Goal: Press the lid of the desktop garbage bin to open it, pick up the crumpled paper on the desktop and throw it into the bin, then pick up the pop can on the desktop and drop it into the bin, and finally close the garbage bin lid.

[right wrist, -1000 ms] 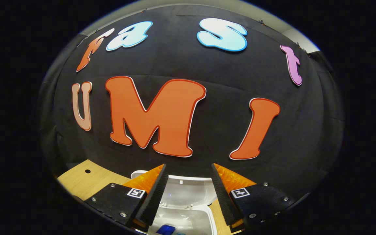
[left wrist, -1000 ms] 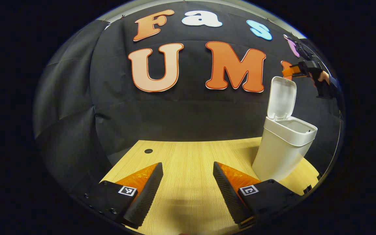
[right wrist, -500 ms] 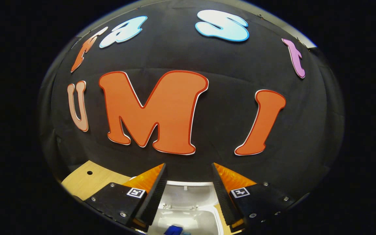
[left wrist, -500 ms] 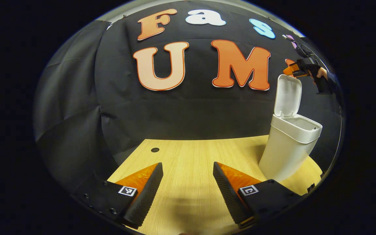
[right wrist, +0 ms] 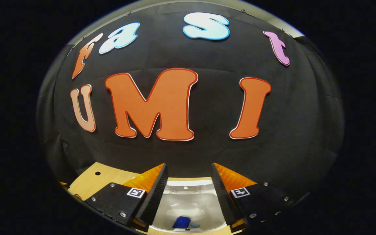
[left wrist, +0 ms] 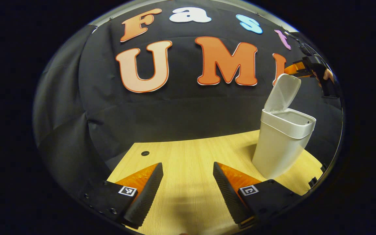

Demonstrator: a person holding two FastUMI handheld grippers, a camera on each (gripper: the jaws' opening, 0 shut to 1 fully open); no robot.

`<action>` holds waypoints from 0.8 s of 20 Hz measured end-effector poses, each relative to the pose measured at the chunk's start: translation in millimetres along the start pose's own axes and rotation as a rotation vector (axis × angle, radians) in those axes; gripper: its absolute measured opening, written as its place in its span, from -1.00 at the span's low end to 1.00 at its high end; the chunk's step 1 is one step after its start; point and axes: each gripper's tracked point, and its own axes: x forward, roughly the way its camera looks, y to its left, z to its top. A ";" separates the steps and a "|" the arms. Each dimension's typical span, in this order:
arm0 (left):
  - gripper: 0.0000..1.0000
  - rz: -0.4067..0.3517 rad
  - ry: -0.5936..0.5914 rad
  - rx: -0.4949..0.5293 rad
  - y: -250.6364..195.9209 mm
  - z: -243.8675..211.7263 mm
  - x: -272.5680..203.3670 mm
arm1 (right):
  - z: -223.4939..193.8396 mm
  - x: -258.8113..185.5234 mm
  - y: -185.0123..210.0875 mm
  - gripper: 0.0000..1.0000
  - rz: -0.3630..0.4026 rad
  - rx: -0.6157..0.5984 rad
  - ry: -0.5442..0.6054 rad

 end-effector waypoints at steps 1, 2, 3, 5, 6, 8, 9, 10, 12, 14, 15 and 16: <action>0.96 -0.011 0.008 -0.001 -3.1 -1.9 1.6 | -5.5 -4.8 -1.3 0.60 -0.008 -0.010 0.008; 0.96 -0.023 0.013 -0.005 -7.5 -2.3 2.3 | -11.7 -10.3 -2.8 0.60 -0.022 -0.011 0.017; 0.96 -0.033 0.018 -0.004 -10.5 -2.9 3.1 | -19.1 -14.6 -2.6 0.60 -0.025 -0.009 0.025; 0.96 -0.052 0.017 0.001 -16.1 -1.5 4.3 | -35.0 -23.2 -3.4 0.60 -0.028 -0.010 0.048; 0.96 -0.060 0.019 0.005 -18.4 -1.4 6.0 | -43.7 -26.4 -3.9 0.60 -0.028 -0.010 0.063; 0.96 -0.080 0.028 0.012 -24.6 -0.9 8.1 | -59.3 -31.9 -4.1 0.60 -0.023 0.000 0.087; 0.96 -0.091 0.032 0.014 -26.9 -1.1 7.8 | -66.0 -34.3 -3.1 0.60 -0.020 0.011 0.095; 0.96 -0.099 0.038 0.017 -30.7 -2.9 8.8 | -73.7 -36.0 -0.3 0.60 -0.010 0.019 0.105; 0.97 -0.112 0.048 0.020 -36.9 -5.0 10.0 | -91.1 -39.0 3.7 0.58 -0.006 0.020 0.133; 0.97 -0.113 0.057 0.020 -37.9 -5.8 9.8 | -107.6 -41.9 5.4 0.58 -0.002 0.010 0.165; 0.96 -0.114 0.066 0.017 -39.0 -8.3 11.1 | -114.4 -43.1 5.8 0.57 -0.001 0.008 0.175; 0.97 -0.115 0.075 0.017 -39.2 -10.3 11.2 | -119.2 -44.0 5.9 0.58 -0.001 0.011 0.183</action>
